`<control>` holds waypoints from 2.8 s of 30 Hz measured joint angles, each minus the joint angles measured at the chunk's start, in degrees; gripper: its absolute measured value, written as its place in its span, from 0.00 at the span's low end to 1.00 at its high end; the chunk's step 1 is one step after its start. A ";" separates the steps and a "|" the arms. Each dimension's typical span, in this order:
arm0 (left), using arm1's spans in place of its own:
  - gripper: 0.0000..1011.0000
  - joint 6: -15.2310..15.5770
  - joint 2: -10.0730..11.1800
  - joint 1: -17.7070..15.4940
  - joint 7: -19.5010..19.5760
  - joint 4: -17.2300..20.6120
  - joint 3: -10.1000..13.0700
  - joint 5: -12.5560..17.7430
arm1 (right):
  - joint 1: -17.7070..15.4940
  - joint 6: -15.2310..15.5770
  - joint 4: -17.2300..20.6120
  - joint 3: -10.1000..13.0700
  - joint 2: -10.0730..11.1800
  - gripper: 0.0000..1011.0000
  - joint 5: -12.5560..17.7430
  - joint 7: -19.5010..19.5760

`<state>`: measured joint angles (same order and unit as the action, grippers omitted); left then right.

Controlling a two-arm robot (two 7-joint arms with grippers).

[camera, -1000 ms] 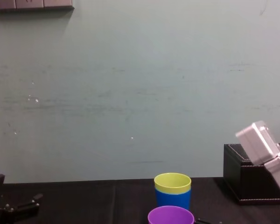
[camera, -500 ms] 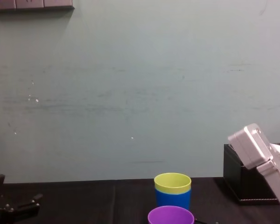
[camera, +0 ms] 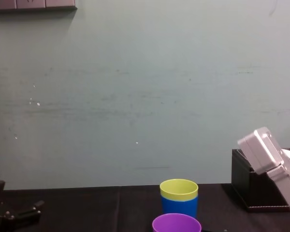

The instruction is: Stack the three plastic cups sequentially using one hand.

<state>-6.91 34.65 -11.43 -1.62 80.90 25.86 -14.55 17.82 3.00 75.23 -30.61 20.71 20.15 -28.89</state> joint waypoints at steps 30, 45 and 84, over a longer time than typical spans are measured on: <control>1.00 0.00 0.00 0.00 0.00 0.00 0.00 0.00 | -0.39 4.41 10.53 2.43 3.02 0.71 1.77 -0.25; 1.00 0.00 0.00 0.00 0.00 0.00 0.00 0.00 | 5.51 8.65 12.07 1.82 2.55 0.71 4.70 -0.57; 1.00 0.00 0.00 0.00 0.00 0.00 0.00 0.00 | 13.86 8.73 -3.75 1.50 -3.23 0.71 2.38 4.24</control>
<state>-6.91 34.65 -11.43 -1.62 80.90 25.86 -14.55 31.68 11.73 71.48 -29.11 17.48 22.53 -24.65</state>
